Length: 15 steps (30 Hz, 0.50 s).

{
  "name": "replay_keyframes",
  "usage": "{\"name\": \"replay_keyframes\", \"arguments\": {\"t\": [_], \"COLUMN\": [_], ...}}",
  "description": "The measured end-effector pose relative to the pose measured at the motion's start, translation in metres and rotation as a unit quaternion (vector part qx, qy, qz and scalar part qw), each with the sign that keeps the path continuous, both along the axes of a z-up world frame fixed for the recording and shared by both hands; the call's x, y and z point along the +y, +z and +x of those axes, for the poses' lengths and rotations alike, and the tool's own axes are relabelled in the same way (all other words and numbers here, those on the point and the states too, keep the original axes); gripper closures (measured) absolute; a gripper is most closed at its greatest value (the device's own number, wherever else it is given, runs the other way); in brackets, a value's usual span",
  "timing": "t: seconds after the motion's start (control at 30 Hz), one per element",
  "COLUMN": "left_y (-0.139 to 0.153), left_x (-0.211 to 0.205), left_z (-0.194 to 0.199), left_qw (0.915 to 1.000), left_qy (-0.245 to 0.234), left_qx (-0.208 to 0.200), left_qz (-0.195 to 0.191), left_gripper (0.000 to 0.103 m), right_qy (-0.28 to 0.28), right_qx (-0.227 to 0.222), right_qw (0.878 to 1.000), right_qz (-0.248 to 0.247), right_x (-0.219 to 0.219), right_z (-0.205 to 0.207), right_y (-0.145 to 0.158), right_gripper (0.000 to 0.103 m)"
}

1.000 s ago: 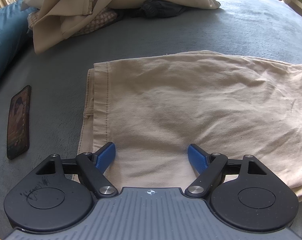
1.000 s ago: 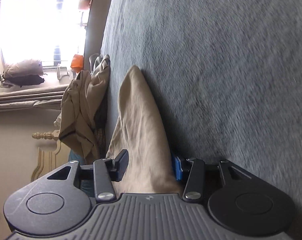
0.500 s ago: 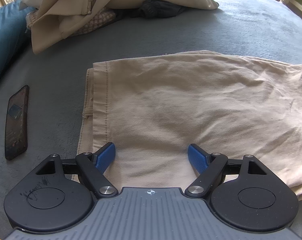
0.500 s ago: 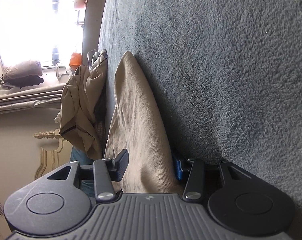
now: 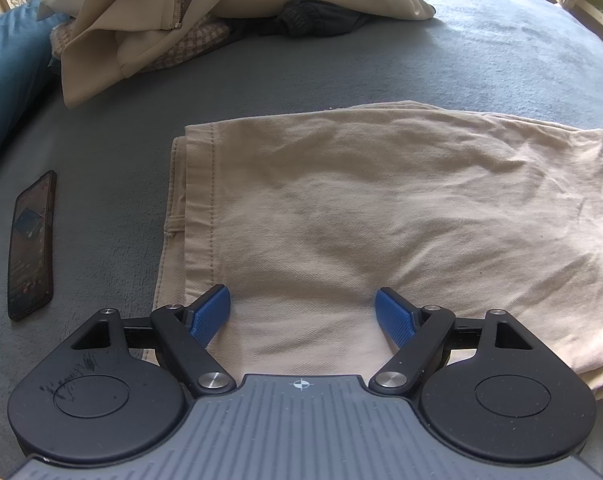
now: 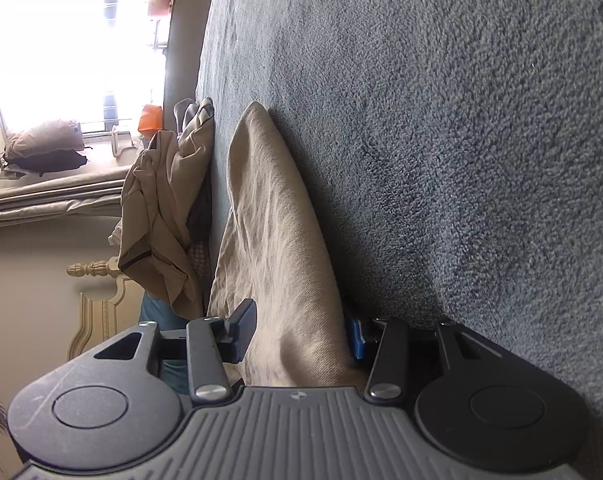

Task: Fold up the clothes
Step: 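Pinch the trouser stack end with the right gripper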

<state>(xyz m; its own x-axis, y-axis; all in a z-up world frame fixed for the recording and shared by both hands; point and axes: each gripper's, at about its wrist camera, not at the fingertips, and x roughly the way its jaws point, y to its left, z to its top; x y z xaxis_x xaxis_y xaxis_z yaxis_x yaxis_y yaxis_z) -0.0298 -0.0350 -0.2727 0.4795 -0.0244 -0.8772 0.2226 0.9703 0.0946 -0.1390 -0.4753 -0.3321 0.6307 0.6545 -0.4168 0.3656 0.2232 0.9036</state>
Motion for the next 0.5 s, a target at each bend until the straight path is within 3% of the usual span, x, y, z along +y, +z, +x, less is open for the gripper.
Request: {"name": "replay_keyframes", "arguments": {"t": [0.5], "left_y": [-0.001], "left_x": [0.002], "left_z": [0.000], "left_qw": [1.0000], "left_qy": [-0.004], "left_qx": [0.001], "left_qz": [0.000], "left_gripper": [0.021], "right_qy": [0.059], "right_qx": [0.005], "right_qw": [0.998], "right_qz": [-0.002], "right_x": [0.015], "right_z": [-0.006], "right_y": [0.004], "right_gripper": [0.056]}}
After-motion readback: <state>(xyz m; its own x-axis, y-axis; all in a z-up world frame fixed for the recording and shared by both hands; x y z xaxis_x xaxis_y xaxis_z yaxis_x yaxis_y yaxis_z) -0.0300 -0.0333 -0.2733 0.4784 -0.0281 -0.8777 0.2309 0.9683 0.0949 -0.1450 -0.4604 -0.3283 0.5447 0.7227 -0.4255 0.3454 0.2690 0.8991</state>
